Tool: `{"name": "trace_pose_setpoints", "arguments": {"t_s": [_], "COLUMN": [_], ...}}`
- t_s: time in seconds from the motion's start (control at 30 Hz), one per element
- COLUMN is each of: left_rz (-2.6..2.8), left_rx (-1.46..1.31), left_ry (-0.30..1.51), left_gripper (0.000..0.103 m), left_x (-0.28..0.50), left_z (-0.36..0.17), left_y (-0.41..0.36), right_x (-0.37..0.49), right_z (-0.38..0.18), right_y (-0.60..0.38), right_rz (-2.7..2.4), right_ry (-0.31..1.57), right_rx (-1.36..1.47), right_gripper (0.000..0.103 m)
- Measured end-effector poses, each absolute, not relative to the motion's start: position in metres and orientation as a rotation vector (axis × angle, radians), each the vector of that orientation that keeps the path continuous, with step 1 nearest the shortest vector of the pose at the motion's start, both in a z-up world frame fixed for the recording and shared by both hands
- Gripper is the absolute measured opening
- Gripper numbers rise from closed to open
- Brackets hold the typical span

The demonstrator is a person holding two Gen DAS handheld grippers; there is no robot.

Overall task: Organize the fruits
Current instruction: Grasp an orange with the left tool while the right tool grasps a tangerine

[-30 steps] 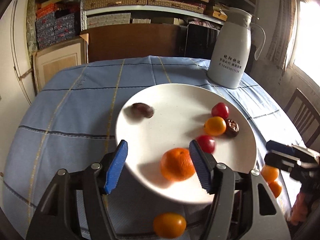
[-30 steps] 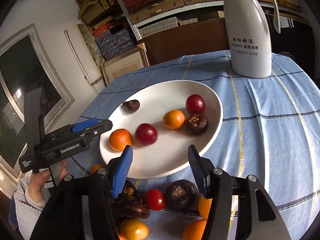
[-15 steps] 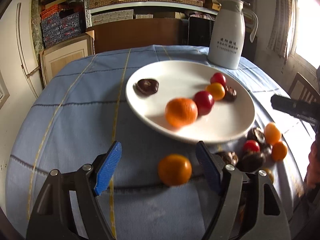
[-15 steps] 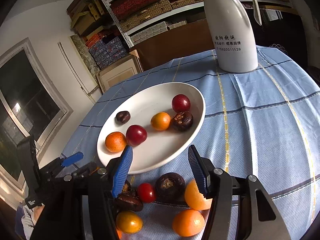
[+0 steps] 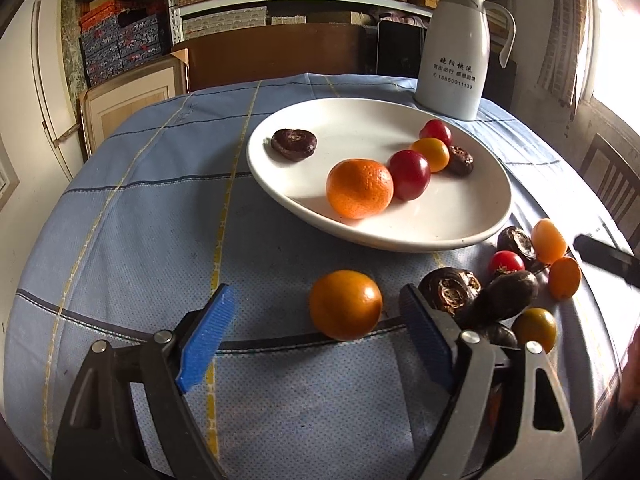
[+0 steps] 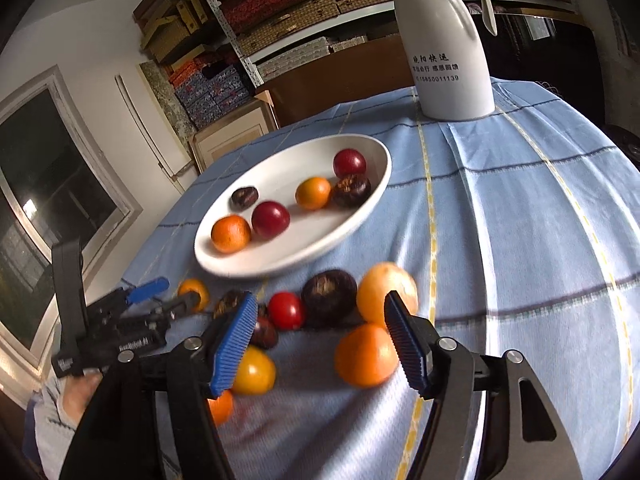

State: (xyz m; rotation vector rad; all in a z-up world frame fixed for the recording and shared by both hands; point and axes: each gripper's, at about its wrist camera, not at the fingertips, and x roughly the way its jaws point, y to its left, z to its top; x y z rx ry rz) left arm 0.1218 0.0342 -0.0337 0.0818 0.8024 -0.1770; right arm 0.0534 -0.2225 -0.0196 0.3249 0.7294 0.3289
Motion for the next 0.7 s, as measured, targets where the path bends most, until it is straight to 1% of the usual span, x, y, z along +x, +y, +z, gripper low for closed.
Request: {"name": "trace_pose_setpoints", "arguments": {"t_s": [0.17,0.37,0.57,0.63,0.7], "left_rz": [-0.180,-0.187,-0.200,-0.205,-0.211], "left_rx": [0.064,0.060,0.075,0.073,0.067], "left_ry": [0.817,0.820,0.817,0.818,0.823], "left_gripper": [0.083,0.083,0.083,0.083,0.083], "left_x": [0.125,0.126,0.125,0.125,0.126], "left_z": [-0.036,-0.036,-0.036,-0.036,-0.037], "left_y": [0.037,0.036,0.031,0.031,0.031], "right_x": [0.041,0.049,0.050,0.054,0.057], "right_z": [-0.031,-0.043,-0.043,-0.046,-0.047], "right_y": [-0.222,-0.223,-0.226,-0.225,-0.224], "right_rz": [0.302,0.297,0.284,0.283,0.284], "right_ry": [0.779,0.845,0.829,0.846,0.856], "right_rx": [0.302,0.324,0.344,0.346,0.340], "right_gripper": [0.074,0.074,0.074,0.073,0.065]}}
